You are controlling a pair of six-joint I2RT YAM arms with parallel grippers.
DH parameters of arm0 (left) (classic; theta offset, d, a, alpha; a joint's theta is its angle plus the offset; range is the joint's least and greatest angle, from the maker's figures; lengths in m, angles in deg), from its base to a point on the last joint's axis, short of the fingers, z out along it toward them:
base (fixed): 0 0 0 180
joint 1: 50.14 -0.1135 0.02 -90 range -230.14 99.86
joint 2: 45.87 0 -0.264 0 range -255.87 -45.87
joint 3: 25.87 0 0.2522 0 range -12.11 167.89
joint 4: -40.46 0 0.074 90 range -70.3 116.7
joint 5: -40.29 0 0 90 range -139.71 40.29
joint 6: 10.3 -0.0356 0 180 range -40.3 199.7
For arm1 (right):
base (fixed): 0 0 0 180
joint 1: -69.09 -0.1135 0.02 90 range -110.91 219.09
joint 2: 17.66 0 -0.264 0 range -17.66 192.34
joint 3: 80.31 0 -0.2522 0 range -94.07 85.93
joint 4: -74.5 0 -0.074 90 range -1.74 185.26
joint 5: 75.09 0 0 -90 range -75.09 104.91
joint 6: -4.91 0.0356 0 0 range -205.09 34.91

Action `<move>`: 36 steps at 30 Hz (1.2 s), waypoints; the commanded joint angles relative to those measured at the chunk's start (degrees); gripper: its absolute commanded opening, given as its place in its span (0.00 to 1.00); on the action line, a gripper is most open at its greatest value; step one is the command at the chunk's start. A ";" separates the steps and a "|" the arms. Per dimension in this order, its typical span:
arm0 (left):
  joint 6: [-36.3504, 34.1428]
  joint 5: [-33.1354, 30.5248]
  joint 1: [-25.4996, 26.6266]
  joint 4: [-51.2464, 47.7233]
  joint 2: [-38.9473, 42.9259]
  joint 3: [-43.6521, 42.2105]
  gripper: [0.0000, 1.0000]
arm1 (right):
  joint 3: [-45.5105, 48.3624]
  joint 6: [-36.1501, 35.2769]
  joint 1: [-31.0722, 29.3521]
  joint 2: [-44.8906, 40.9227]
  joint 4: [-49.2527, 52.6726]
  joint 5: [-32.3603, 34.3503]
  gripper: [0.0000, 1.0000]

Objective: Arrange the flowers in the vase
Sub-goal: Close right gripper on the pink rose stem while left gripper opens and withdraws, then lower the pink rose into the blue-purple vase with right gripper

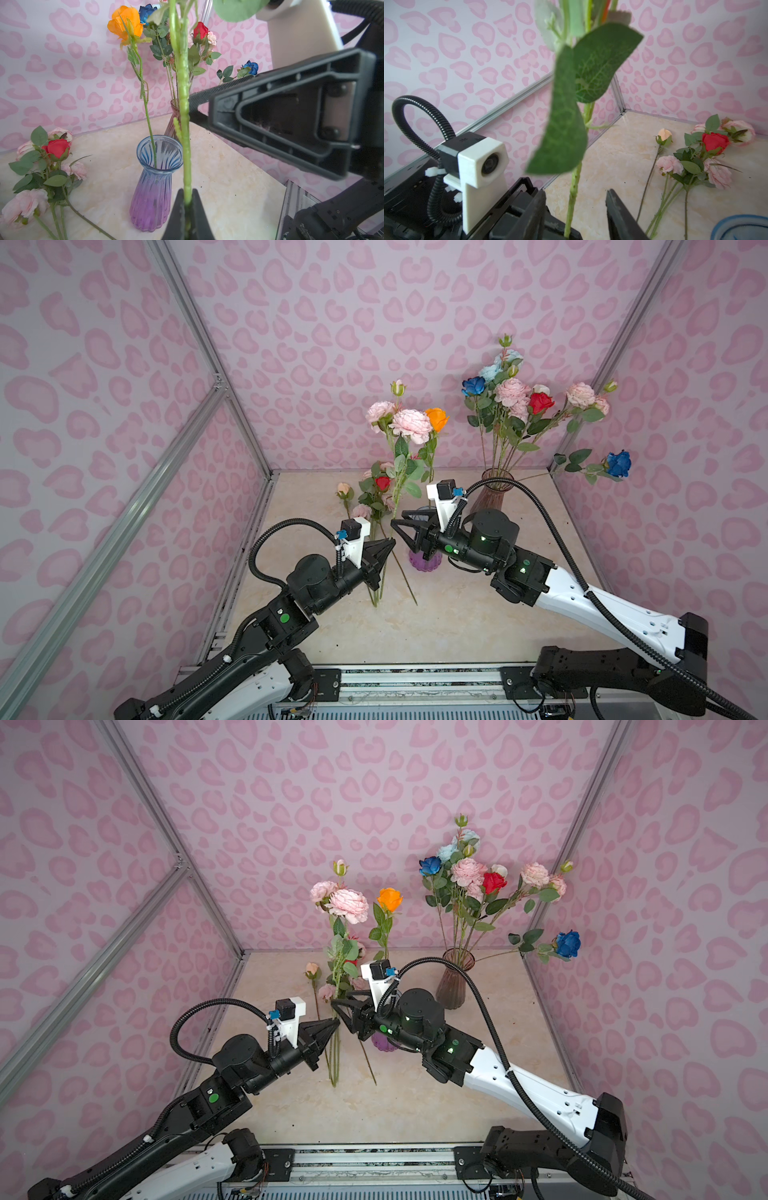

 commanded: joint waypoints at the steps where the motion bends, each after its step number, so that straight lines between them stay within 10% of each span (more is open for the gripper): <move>1: -1.08 -0.32 0.26 2.80 0.00 0.53 0.03 | 0.11 1.65 -0.16 0.88 -3.33 -0.56 0.40; 12: -0.05 -1.70 0.53 0.99 2.08 -0.95 0.03 | -2.57 2.60 -0.24 4.14 -5.21 -1.71 0.01; 27: 10.99 -22.69 0.57 -6.89 8.18 -7.45 0.61 | -9.87 -11.13 0.64 0.09 6.02 11.61 0.00; 36: 16.60 -27.79 0.53 -7.91 16.56 -14.69 0.67 | -13.51 -20.31 5.70 -0.65 5.08 19.37 0.00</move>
